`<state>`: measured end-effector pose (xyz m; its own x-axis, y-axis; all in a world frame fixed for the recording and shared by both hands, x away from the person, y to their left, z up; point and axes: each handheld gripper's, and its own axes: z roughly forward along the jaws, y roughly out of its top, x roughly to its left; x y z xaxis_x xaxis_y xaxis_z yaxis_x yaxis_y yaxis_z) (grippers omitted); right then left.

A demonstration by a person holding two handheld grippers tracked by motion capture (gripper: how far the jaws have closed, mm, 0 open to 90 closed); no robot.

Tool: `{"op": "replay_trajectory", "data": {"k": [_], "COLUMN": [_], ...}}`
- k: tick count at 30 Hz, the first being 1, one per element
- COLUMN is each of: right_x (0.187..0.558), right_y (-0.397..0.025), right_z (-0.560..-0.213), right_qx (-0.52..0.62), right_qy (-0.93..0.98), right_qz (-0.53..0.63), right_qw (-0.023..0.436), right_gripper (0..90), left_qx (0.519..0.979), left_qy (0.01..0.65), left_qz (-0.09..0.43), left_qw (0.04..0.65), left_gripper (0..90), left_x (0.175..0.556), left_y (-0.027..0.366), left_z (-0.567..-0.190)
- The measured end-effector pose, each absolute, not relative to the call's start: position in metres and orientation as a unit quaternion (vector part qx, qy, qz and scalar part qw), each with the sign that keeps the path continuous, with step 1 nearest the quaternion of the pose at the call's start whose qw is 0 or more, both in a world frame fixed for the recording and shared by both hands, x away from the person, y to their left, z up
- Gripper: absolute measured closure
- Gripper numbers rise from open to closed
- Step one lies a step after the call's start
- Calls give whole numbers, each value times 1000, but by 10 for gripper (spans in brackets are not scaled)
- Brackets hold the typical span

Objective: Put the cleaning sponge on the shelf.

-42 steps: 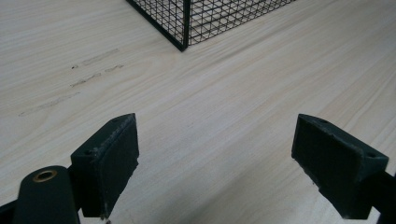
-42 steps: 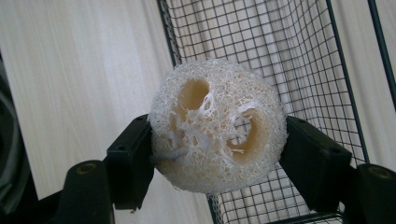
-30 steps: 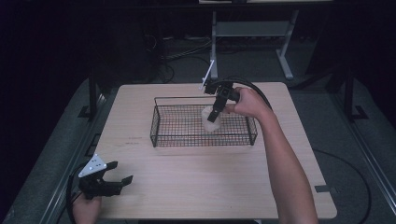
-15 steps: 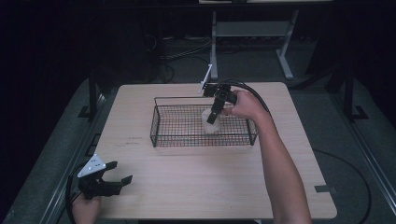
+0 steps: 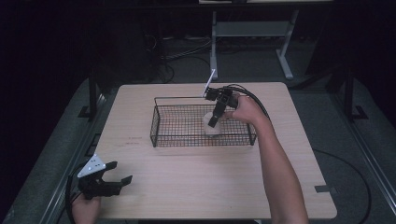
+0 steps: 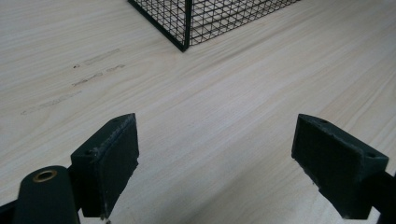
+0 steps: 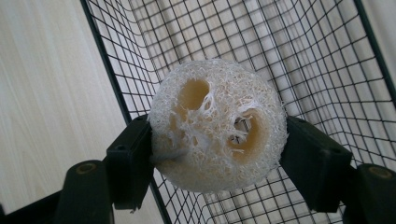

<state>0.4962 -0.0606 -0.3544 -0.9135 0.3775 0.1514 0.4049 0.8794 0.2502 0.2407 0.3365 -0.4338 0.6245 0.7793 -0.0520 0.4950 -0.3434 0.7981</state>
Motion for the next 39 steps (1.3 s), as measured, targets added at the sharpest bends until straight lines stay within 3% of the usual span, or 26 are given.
{"op": "replay_trajectory", "data": {"k": [15, 39], "right_x": [497, 497], "right_y": [-69, -69], "right_z": [-378, -383], "right_qx": [-217, -224], "right_qy": [-965, -965], "right_qz": [-134, -125], "right_qw": [56, 60], "right_gripper": [295, 258], "left_qx": [801, 801], "left_qy": [398, 398], "left_qz": [172, 173], "left_qw": [412, 413], "left_gripper": [137, 136], "left_x": [241, 240], "left_y": [337, 337], "left_z": [-434, -433]}}
